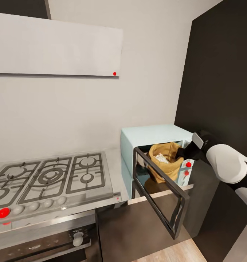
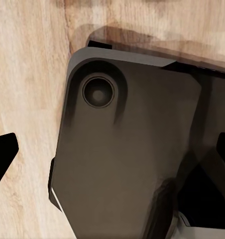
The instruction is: In the kitchen, take the popcorn bag from the countertop, put it into the microwave, and heat it until the popcorn is cooked so the cooked popcorn ends up inside the bag.
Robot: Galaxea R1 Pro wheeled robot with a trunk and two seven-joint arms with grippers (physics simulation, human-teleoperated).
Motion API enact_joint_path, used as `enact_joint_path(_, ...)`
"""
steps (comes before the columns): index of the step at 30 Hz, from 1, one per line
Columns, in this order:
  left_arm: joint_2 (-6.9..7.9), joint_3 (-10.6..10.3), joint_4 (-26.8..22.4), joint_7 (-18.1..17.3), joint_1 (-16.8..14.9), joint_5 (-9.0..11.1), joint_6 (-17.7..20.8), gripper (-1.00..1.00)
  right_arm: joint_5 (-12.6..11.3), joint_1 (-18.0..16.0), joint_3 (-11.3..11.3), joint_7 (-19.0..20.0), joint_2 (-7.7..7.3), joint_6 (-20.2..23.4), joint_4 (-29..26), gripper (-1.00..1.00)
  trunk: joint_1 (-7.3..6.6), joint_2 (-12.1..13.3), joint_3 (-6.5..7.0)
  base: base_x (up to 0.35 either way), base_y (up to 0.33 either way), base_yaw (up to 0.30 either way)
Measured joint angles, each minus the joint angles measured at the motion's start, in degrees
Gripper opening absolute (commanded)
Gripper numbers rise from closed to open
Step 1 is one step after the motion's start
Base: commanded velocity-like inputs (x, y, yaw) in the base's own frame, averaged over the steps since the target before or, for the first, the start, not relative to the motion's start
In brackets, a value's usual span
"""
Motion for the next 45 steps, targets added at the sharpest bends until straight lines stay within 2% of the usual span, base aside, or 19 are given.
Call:
enact_joint_path(18, 0.0, 0.0, 0.0, 0.0, 0.0, 0.0, 0.0, 1.0, 1.0, 0.0, 0.5, -2.3, 0.66, 0.0, -0.2, -1.0, 0.0, 0.0, 0.02, 0.0, 0.0, 0.0)
enact_joint_path(38, 0.0, -0.1, 0.0, -0.1, 0.0, 0.0, 0.0, 1.0, 0.9, 0.0, 0.4, -2.5, 0.66, 0.0, -0.2, -1.0, 0.0, 0.0, 0.02, 0.066, 0.0, 0.0)
enact_joint_path(45, 0.0, -0.1, 0.0, -0.1, 0.0, 0.0, 0.0, 1.0, 0.8, 0.0, 0.4, -2.5, 0.65, 0.0, -0.2, -1.0, -0.02, 0.0, 0.02, 0.117, 0.199, 0.0)
